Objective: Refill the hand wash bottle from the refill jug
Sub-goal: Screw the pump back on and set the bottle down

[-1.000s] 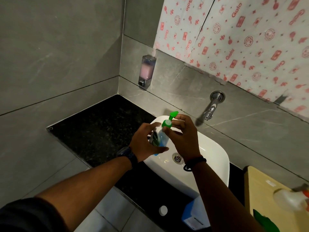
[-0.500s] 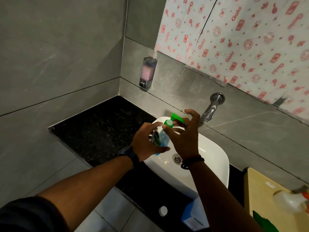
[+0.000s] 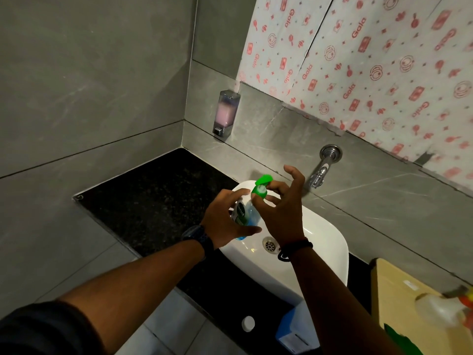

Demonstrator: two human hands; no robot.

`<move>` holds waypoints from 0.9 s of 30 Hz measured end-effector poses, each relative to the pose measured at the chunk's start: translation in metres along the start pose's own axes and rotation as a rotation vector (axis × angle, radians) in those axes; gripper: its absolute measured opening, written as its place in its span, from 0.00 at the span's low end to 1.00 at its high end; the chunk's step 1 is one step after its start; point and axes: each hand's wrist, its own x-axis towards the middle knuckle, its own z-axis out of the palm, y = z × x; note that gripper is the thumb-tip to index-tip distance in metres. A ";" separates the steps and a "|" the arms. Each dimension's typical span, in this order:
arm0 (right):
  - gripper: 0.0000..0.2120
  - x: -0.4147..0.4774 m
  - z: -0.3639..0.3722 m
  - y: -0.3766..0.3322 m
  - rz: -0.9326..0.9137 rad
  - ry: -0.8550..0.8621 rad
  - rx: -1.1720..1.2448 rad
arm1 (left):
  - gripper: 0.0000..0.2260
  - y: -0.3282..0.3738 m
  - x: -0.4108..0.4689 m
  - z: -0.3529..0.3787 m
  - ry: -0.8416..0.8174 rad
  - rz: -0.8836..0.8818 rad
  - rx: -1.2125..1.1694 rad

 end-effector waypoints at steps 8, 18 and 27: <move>0.36 -0.001 -0.001 -0.003 0.024 -0.022 0.012 | 0.36 0.003 0.000 0.000 -0.002 0.007 0.002; 0.35 -0.004 -0.004 -0.005 0.044 0.007 0.033 | 0.36 0.007 -0.003 0.000 -0.002 0.026 0.007; 0.37 -0.004 -0.008 -0.009 0.078 -0.040 0.074 | 0.38 0.007 -0.003 0.001 0.017 0.030 0.033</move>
